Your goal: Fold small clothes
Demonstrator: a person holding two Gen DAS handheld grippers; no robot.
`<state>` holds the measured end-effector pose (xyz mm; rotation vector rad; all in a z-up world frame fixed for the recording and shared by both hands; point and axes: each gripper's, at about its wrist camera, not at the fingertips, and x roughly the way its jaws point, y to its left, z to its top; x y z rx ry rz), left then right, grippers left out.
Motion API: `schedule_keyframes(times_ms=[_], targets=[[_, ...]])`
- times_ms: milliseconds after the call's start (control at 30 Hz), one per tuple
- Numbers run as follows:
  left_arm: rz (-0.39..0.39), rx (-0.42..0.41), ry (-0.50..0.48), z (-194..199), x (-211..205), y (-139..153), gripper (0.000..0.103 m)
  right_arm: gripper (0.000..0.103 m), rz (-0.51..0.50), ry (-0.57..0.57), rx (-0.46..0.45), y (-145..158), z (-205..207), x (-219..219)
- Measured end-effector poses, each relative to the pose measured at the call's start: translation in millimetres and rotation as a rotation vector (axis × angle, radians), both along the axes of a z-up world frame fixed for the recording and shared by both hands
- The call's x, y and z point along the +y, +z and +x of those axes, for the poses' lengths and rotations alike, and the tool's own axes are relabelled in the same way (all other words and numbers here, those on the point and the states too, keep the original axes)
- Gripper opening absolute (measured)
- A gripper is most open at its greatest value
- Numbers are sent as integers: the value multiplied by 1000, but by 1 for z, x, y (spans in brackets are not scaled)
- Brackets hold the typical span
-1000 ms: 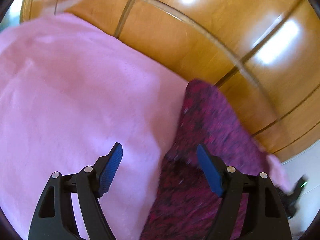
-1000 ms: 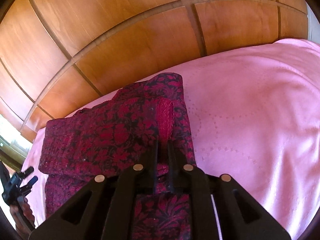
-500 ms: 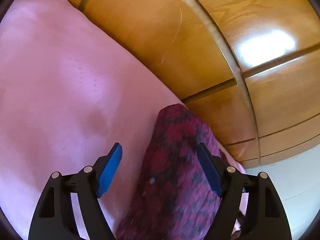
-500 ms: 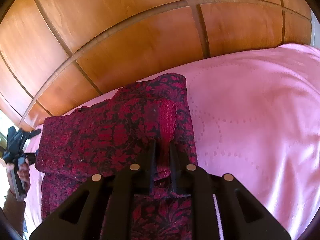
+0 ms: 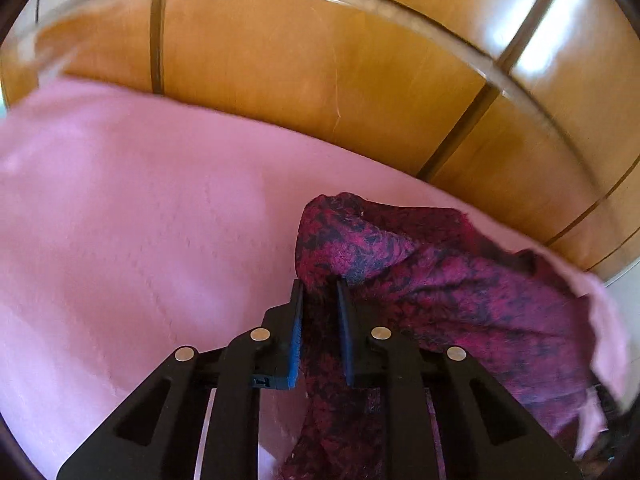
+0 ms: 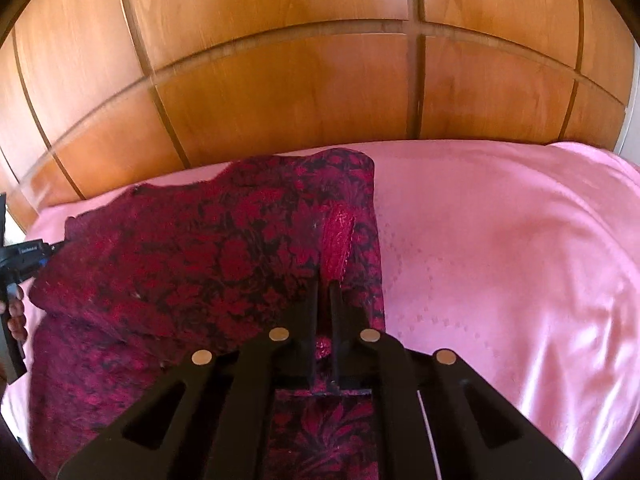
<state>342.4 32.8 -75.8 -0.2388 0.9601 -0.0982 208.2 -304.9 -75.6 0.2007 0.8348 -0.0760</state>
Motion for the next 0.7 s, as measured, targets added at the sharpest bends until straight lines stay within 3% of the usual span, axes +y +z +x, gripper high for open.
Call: schedule_keyframes(times_ms=[67,200,300,433,600,700], targets=[[59,-14,21,-4,-9,10,17,9,30,-13,8,2,1,-5],[78,-138,37,-40,-14,43,17,36,25,-41,-26,22,-9,-11],[55,-216,-56,-73,-25,57,29,43,20,-34,-103,47,-20,-5],[78,-182,-134,-88,-39,39,41,49,27,84,-122,58,-18,29],[137,-134,-132,-94,-43,12,41,50,-40,138,3,21,1,63],[173,-146,-130,-98,-48,9,41,50,-57,130,-8,8,2,65]])
